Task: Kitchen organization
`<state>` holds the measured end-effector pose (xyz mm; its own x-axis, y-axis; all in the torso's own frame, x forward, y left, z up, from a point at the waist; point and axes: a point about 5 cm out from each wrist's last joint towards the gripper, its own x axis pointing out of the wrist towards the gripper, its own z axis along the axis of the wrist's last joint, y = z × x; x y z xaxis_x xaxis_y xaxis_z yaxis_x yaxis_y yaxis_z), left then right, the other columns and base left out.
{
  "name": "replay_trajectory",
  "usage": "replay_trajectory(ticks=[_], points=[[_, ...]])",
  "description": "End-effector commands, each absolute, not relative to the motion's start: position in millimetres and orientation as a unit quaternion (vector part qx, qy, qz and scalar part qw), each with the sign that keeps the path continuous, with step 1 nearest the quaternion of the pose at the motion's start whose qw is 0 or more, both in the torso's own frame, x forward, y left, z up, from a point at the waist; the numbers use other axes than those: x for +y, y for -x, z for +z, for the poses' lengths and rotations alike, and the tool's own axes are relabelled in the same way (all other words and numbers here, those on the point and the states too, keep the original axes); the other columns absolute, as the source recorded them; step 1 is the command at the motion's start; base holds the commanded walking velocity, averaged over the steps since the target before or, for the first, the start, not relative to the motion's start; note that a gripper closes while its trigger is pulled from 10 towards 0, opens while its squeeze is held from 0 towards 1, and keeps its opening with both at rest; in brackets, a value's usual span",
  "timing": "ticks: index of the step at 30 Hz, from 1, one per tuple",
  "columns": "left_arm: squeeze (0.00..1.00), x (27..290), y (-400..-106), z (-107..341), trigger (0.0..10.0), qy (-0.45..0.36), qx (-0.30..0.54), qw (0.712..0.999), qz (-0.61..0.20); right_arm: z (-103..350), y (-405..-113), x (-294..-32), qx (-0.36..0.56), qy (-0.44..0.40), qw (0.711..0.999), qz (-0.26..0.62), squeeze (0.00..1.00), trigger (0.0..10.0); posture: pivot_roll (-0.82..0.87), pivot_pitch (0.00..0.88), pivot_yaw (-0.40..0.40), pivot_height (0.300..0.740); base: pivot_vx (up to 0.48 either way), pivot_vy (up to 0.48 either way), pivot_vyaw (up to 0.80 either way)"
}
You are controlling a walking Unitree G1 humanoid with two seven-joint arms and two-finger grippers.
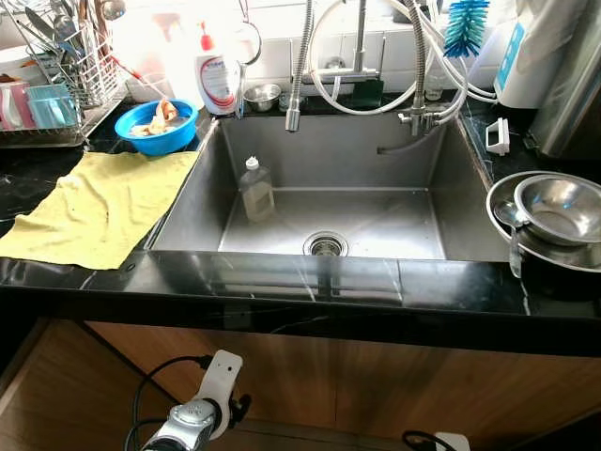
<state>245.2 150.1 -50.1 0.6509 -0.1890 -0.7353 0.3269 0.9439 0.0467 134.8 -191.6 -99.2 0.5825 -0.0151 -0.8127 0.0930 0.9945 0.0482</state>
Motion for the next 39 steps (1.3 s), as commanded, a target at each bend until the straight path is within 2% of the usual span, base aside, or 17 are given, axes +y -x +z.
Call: replay_trajectory(ticks=[1, 5, 13, 22, 25, 29, 33, 34, 37, 38, 39], points=[[0.00, 155, -243, -51, 10.0, -0.097, 0.399, 0.901, -0.139, -101, -134, -184, 0.464, -0.047, 0.884, -0.027, 0.00, 10.0, -0.09, 0.000, 0.098, 0.740, 0.000, 0.000, 0.00], [0.00, 156, -243, -52, 10.0, -0.096, 0.401, 0.901, -0.138, -101, -137, -178, 0.462, -0.049, 0.885, -0.025, 0.00, 10.0, -0.09, 0.000, 0.098, 0.740, 0.000, 0.000, 0.00], [0.00, 157, -238, -55, 10.0, -0.089, 0.406, 0.899, -0.133, -99, -134, -194, 0.459, -0.047, 0.887, -0.033, 0.00, 10.0, -0.10, 0.000, 0.092, 0.740, 0.000, 0.000, 0.00], [0.00, 155, -236, -56, 10.0, -0.082, 0.410, 0.900, -0.126, -98, -145, -165, 0.449, -0.051, 0.892, -0.018, 0.00, 10.0, -0.11, 0.000, 0.068, 0.740, 0.000, 0.000, 0.00], [0.00, 152, -236, -57, 10.0, -0.079, 0.410, 0.900, -0.126, -97, -144, -179, 0.445, -0.045, 0.894, -0.019, 0.00, 10.0, -0.12, 0.000, 0.053, 0.740, 0.000, 0.000, 0.00], [0.00, 146, -237, -57, 10.0, -0.069, 0.407, 0.902, -0.123, -92, -138, -221, 0.445, -0.031, 0.894, -0.036, 0.00, 10.0, -0.12, 0.000, 0.032, 0.740, 0.000, 0.000, 0.00], [0.00, 144, -238, -56, 10.0, -0.065, 0.404, 0.904, -0.120, -90, -139, -229, 0.445, -0.027, 0.894, -0.040, 0.00, 10.0, -0.12, 0.000, 0.027, 0.740, 0.000, 0.000, 0.00], [0.00, 144, -239, -55, 10.0, -0.064, 0.404, 0.905, -0.119, -90, -141, -228, 0.444, -0.027, 0.895, -0.040, 0.00, 10.0, -0.12, 0.000, 0.027, 0.740, 0.000, 0.000, 0.00], [0.00, 145, -241, -54, 10.0, -0.068, 0.401, 0.905, -0.121, -89, -167, -189, 0.439, -0.031, 0.898, -0.023, 0.00, 10.0, -0.12, 0.000, 0.032, 0.740, 0.000, 0.000, 0.00], [0.00, 145, -241, -54, 10.0, -0.068, 0.401, 0.905, -0.121, -89, -167, -189, 0.439, -0.031, 0.898, -0.023, 0.00, 10.0, -0.12, 0.000, 0.032, 0.740, 0.000, 0.000, 0.00], [0.00, 146, -242, -53, 10.0, -0.069, 0.400, 0.906, -0.122, -88, -173, -177, 0.438, -0.034, 0.898, -0.019, 0.00, 10.0, -0.12, 0.000, 0.034, 0.740, 0.000, 0.000, 0.00]])
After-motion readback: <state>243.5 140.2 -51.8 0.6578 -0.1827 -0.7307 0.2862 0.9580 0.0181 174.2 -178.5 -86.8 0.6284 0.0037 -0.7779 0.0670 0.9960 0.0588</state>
